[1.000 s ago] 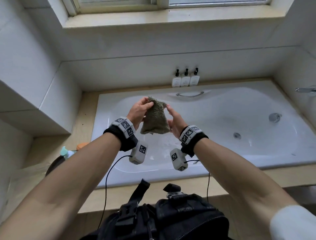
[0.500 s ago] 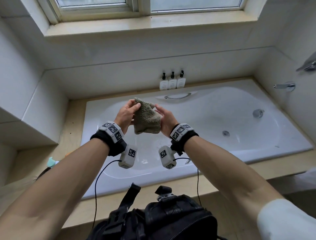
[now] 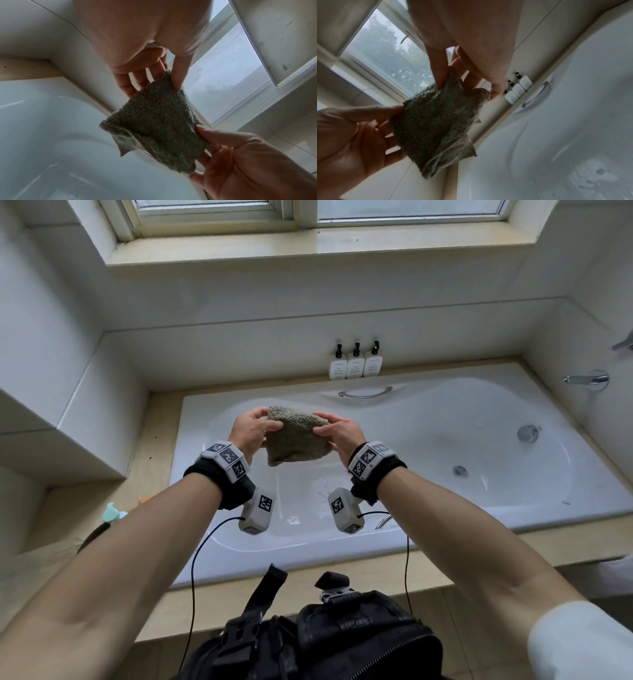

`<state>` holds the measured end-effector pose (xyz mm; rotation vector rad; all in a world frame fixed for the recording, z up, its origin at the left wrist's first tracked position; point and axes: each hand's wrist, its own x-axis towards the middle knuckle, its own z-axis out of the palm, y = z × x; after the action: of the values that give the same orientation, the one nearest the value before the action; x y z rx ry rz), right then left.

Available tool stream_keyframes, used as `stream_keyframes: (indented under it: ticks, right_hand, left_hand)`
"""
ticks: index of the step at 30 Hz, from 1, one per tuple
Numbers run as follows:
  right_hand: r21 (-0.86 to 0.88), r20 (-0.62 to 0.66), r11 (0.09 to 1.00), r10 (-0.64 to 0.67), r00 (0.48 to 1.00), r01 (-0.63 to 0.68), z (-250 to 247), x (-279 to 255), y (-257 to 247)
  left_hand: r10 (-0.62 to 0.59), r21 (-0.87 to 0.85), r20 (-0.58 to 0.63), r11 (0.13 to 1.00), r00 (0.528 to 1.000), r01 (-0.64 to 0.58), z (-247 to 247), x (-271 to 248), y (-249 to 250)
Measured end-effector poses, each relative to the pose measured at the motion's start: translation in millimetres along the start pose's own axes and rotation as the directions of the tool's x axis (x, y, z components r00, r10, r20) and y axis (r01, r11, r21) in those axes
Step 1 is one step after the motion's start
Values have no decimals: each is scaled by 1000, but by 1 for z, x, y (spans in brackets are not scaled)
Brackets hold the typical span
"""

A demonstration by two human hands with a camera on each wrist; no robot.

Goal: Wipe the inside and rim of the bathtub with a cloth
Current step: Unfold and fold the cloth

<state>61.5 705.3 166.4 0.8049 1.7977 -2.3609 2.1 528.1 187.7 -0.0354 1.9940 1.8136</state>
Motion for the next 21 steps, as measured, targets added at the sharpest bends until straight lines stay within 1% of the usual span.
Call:
stream_keyframes:
  ticks: [4,8,11,14,16,18,21]
  right_hand:
    - [-108,-47,994,-29,998,24,-2,8,6]
    - [-210,-59,976,-75,995,61,-1,16,13]
    - [-229,-38,971,-73,997,63,1,19,14]
    - [-284,-10,958,-44,999,39,7,18,12]
    - [-258,0,966,-22,1000,21,14,19,12]
    - [-171,-14,985,3,1000,-5,21,24,17]
    - [-152,-23,988,5,1000,-8,33,31,22]
  left_hand:
    - [21,5,-61,1000,998,-21,-5,2,-5]
    - [24,5,-149,1000,989,-23,-10,7,-10]
    - [33,14,-141,999,989,-31,-10,8,-11]
    - [40,-2,-126,999,991,-40,-10,8,-10]
    - [40,-2,-127,999,991,-41,-12,10,-11]
    - [25,-5,-119,1000,993,-26,-16,12,-12]
    - [-37,-20,-75,999,997,36,-26,18,-15]
